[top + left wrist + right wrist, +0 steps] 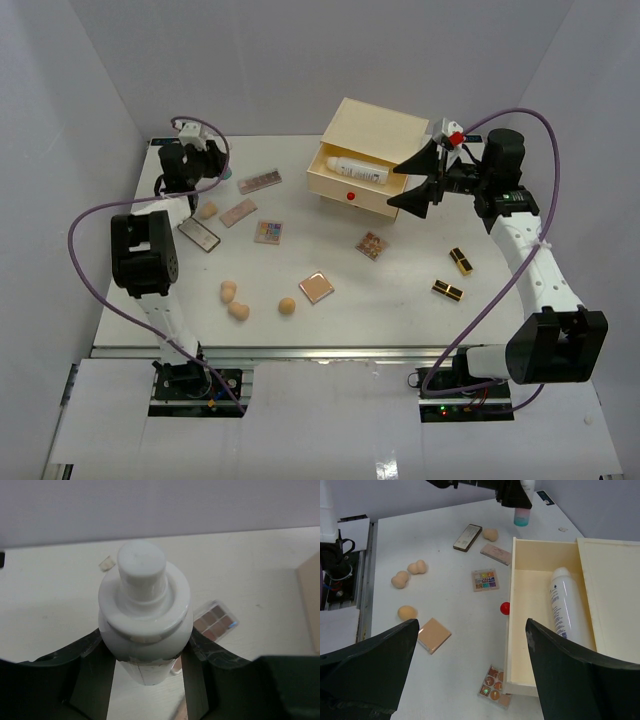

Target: Organize the makeup

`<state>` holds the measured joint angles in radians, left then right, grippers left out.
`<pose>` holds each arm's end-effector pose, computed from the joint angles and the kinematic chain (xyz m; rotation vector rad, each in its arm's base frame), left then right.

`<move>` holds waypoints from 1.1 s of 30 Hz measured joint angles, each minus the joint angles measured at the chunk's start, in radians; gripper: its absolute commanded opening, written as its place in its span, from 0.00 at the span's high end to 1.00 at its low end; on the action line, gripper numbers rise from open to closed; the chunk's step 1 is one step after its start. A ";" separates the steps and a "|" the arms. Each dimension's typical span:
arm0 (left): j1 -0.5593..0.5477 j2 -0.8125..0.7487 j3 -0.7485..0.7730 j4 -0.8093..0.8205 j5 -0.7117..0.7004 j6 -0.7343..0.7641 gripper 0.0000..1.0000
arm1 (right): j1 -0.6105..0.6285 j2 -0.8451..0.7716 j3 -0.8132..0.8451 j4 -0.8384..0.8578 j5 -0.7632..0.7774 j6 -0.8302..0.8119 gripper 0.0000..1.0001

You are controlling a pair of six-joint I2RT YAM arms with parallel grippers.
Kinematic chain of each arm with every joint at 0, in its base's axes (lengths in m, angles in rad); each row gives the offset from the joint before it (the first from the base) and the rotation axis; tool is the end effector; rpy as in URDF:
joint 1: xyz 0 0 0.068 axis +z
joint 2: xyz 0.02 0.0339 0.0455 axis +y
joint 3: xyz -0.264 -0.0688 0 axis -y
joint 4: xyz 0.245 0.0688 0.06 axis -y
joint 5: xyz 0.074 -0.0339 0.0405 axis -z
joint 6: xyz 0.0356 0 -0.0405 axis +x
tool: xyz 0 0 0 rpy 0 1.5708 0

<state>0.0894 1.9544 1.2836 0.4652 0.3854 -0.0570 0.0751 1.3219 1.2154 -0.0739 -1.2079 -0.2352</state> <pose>0.4521 0.0271 0.2312 0.1489 1.7657 -0.3184 0.2869 0.0550 0.3874 -1.0772 1.3392 0.9251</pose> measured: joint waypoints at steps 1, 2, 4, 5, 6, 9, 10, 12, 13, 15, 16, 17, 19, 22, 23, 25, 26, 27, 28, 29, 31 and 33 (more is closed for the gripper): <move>-0.004 -0.025 0.029 -0.029 0.028 0.003 1.00 | -0.002 -0.005 -0.004 0.000 0.000 0.000 0.06; -0.009 -0.050 0.061 -0.057 0.054 0.008 1.00 | -0.005 -0.009 -0.008 -0.001 0.000 0.000 0.06; -0.031 -0.114 0.109 -0.105 0.075 0.059 1.00 | -0.012 -0.016 -0.010 0.000 0.001 0.000 0.06; -0.052 -0.153 0.120 -0.129 0.077 0.092 1.00 | -0.015 -0.018 -0.011 0.000 0.001 0.000 0.06; -0.079 -0.193 0.125 -0.151 0.077 0.129 1.00 | -0.017 -0.020 -0.013 0.000 0.002 0.000 0.06; -0.197 -0.295 0.137 -0.220 0.060 0.281 1.00 | -0.024 -0.025 -0.016 0.000 0.012 0.000 0.06; -0.247 -0.325 0.140 -0.244 0.050 0.337 1.00 | -0.026 -0.025 -0.016 0.000 0.018 0.000 0.07; -0.374 -0.365 0.143 -0.290 0.006 0.474 1.00 | -0.034 -0.033 -0.016 -0.002 0.036 0.000 0.07; -0.436 -0.379 0.143 -0.312 -0.025 0.545 0.99 | -0.040 -0.039 -0.016 -0.003 0.047 0.000 0.07; -0.558 -0.389 0.145 -0.351 -0.079 0.673 0.99 | -0.051 -0.055 -0.016 -0.004 0.074 0.000 0.07; -0.622 -0.388 0.148 -0.374 -0.114 0.742 0.99 | -0.061 -0.066 -0.016 -0.004 0.087 0.001 0.07; -0.676 -0.381 0.154 -0.392 -0.154 0.806 0.99 | -0.073 -0.077 -0.016 -0.004 0.101 0.002 0.06; -0.765 -0.356 0.169 -0.421 -0.240 0.923 0.99 | -0.100 -0.099 -0.016 -0.003 0.127 0.008 0.07; -0.870 -0.298 0.195 -0.445 -0.363 1.078 0.99 | -0.143 -0.122 -0.016 0.005 0.152 0.026 0.06; -0.893 -0.279 0.199 -0.449 -0.395 1.117 0.98 | -0.157 -0.125 -0.016 0.010 0.155 0.034 0.06; -0.925 -0.245 0.201 -0.462 -0.449 1.176 0.97 | -0.178 -0.129 -0.018 0.021 0.156 0.047 0.06; -0.938 -0.229 0.201 -0.469 -0.472 1.201 0.96 | -0.186 -0.130 -0.020 0.026 0.156 0.053 0.07; -0.947 -0.213 0.201 -0.477 -0.493 1.222 0.94 | -0.192 -0.131 -0.022 0.031 0.156 0.058 0.07; -0.953 -0.199 0.201 -0.488 -0.511 1.243 0.91 | -0.197 -0.131 -0.023 0.035 0.155 0.065 0.07; -0.956 -0.189 0.205 -0.489 -0.529 1.263 0.88 | -0.199 -0.131 -0.026 0.041 0.155 0.069 0.07; -0.958 -0.173 0.222 -0.495 -0.557 1.294 0.85 | -0.200 -0.131 -0.031 0.049 0.154 0.076 0.07; -0.958 -0.157 0.253 -0.513 -0.573 1.309 0.77 | -0.200 -0.131 -0.034 0.053 0.151 0.079 0.07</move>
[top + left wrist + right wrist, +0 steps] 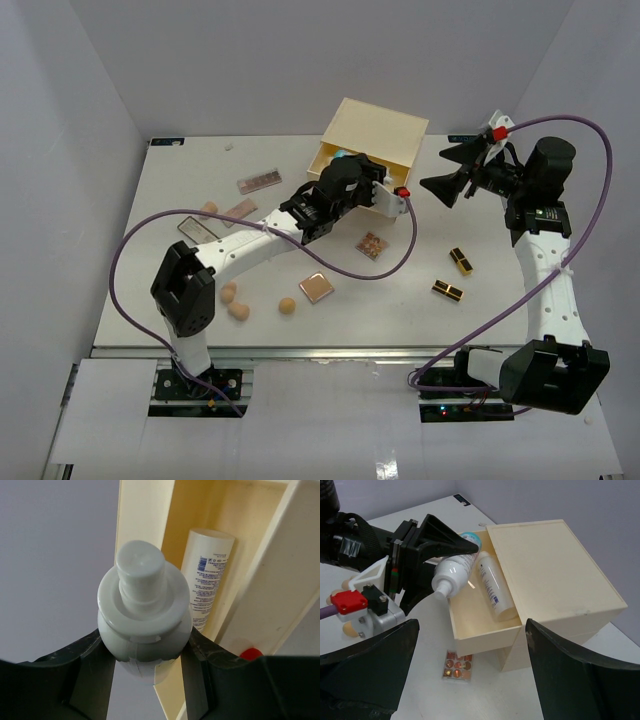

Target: Organize the makeup

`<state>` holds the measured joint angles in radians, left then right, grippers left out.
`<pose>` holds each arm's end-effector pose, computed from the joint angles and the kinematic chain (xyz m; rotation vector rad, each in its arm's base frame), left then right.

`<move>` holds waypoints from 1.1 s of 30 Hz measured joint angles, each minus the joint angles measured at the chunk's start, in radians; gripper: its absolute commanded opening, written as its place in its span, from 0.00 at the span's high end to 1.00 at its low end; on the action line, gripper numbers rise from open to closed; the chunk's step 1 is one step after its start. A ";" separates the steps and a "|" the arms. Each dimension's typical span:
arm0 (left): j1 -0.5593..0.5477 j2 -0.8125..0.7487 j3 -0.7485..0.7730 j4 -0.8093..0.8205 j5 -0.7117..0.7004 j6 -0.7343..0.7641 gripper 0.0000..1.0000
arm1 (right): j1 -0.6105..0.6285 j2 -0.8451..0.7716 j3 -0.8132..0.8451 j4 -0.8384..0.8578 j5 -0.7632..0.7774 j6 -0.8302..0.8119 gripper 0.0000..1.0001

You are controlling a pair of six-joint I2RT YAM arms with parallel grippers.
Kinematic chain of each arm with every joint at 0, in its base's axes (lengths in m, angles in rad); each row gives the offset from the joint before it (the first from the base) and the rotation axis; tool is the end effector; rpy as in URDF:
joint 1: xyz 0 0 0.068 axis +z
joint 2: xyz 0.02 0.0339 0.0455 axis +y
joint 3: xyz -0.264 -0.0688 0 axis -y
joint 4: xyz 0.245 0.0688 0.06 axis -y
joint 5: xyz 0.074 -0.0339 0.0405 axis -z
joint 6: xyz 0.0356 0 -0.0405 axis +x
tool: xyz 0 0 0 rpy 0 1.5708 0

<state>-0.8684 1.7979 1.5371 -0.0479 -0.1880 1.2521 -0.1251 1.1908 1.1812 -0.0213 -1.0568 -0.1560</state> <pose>0.2864 -0.3281 0.3324 1.5879 1.0388 0.4390 0.2609 -0.0016 0.4135 -0.8203 1.3984 0.6239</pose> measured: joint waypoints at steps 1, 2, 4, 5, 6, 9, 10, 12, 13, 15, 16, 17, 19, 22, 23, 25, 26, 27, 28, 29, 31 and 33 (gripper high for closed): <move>0.000 0.009 0.017 -0.012 -0.006 0.005 0.72 | 0.000 0.000 -0.001 0.001 -0.001 0.002 0.07; 0.000 0.019 0.037 -0.028 -0.011 0.009 0.67 | 0.000 0.000 -0.002 0.003 -0.002 0.004 0.07; 0.002 0.036 0.066 -0.043 -0.015 0.013 0.59 | 0.000 0.000 -0.002 0.009 -0.005 0.011 0.07; 0.002 0.043 0.078 -0.051 -0.016 0.015 0.53 | 0.000 0.000 -0.002 0.012 -0.006 0.014 0.06; 0.002 0.048 0.088 -0.059 -0.015 0.016 0.51 | 0.000 0.000 -0.002 0.015 -0.007 0.017 0.06; 0.002 0.060 0.107 -0.073 -0.015 0.019 0.46 | 0.000 0.000 -0.002 0.023 -0.012 0.018 0.07; 0.002 0.061 0.108 -0.076 -0.015 0.019 0.44 | 0.000 0.000 -0.002 0.024 -0.013 0.018 0.07; 0.002 0.062 0.109 -0.082 -0.015 0.020 0.31 | 0.000 0.000 -0.003 0.024 -0.015 0.018 0.07; 0.002 0.062 0.109 -0.086 -0.015 0.020 0.28 | 0.000 0.000 -0.003 0.024 -0.016 0.018 0.06; 0.002 0.062 0.110 -0.086 -0.015 0.022 0.27 | 0.000 0.000 -0.006 0.025 -0.017 0.018 0.06; 0.002 0.061 0.112 -0.084 -0.015 0.022 0.27 | 0.000 0.000 -0.008 0.025 -0.017 0.019 0.06; 0.002 0.060 0.115 -0.083 -0.015 0.021 0.26 | 0.000 0.000 -0.010 0.025 -0.018 0.019 0.06; 0.002 0.059 0.116 -0.086 -0.015 0.019 0.24 | 0.000 0.000 -0.013 0.024 -0.019 0.019 0.06; 0.002 0.058 0.116 -0.087 -0.015 0.016 0.24 | 0.000 0.000 -0.014 0.025 -0.019 0.019 0.07; 0.002 0.057 0.116 -0.087 -0.015 0.015 0.24 | 0.000 0.000 -0.014 0.025 -0.019 0.019 0.07; 0.002 0.056 0.116 -0.086 -0.014 0.013 0.24 | -0.001 0.000 -0.014 0.025 -0.019 0.019 0.07; 0.002 0.056 0.116 -0.086 -0.014 0.012 0.23 | -0.001 0.000 -0.014 0.025 -0.019 0.019 0.07; 0.002 0.055 0.116 -0.085 -0.014 0.012 0.23 | -0.001 0.000 -0.014 0.025 -0.020 0.019 0.07; 0.002 0.053 0.116 -0.085 -0.012 0.009 0.23 | -0.003 0.000 -0.014 0.025 -0.019 0.019 0.07; 0.002 0.050 0.116 -0.084 -0.010 0.007 0.23 | -0.004 0.000 -0.014 0.025 -0.019 0.019 0.07; 0.002 0.041 0.116 -0.084 -0.007 0.002 0.23 | -0.005 0.000 -0.014 0.025 -0.019 0.019 0.07; 0.001 0.028 0.116 -0.085 -0.004 -0.003 0.23 | -0.006 0.000 -0.014 0.025 -0.019 0.019 0.06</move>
<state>-0.8672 1.8264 1.6527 -0.1326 -0.1920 1.2491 -0.1310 1.1908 1.1667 0.0032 -1.0760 -0.1368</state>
